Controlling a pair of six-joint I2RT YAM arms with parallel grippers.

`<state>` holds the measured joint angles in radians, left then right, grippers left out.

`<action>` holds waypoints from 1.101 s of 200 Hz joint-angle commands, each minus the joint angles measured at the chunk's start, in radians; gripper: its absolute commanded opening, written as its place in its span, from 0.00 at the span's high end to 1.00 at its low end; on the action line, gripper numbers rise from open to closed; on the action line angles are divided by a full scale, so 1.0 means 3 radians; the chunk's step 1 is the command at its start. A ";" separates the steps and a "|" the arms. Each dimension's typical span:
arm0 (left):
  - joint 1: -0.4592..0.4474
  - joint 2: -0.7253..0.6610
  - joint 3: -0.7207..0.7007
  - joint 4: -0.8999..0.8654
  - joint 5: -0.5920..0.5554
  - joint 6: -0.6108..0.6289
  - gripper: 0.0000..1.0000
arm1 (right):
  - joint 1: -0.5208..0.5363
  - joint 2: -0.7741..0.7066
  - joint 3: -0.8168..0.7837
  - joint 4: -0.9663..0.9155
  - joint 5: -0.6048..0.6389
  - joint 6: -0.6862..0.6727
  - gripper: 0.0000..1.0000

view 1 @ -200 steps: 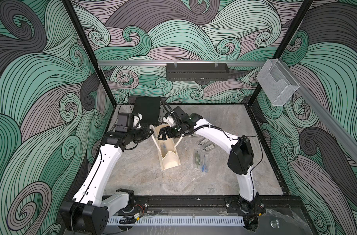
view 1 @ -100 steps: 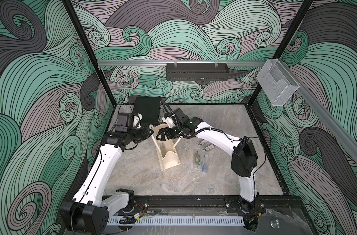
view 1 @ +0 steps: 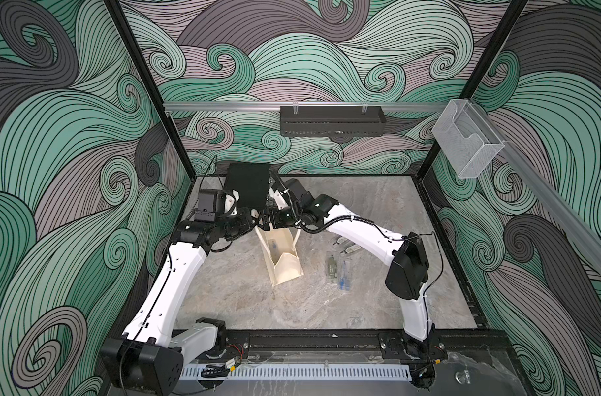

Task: Put the compass set into the canvas bag
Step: Adjust the canvas bag at the center of the board.

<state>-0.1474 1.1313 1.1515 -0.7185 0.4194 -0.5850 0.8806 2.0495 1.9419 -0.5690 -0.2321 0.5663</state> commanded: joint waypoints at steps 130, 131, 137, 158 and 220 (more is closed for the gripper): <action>-0.0029 0.0019 0.0221 -0.0100 -0.0152 0.0178 0.95 | -0.0054 -0.0079 -0.0039 0.0631 -0.1119 0.0502 0.00; -0.0030 0.0016 0.0222 -0.0100 -0.0154 0.0182 0.95 | -0.0055 -0.0078 -0.0040 0.0632 -0.1116 0.0506 0.00; -0.0030 0.0014 0.0223 -0.0110 -0.0158 0.0198 0.95 | -0.0060 -0.0087 -0.0048 0.0626 -0.1076 0.0520 0.00; -0.0006 -0.0035 0.0230 -0.0166 -0.0191 0.0237 0.95 | -0.0091 -0.0145 -0.0036 0.0390 -0.0787 0.0418 0.00; 0.0087 -0.0129 0.0202 -0.0277 -0.0131 0.0315 0.94 | -0.0226 -0.0250 -0.0214 0.0482 -0.0600 0.0506 0.01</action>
<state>-0.1345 1.1194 1.1946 -0.7746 0.3767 -0.5186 0.8276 2.0167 1.8961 -0.4927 -0.4030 0.6891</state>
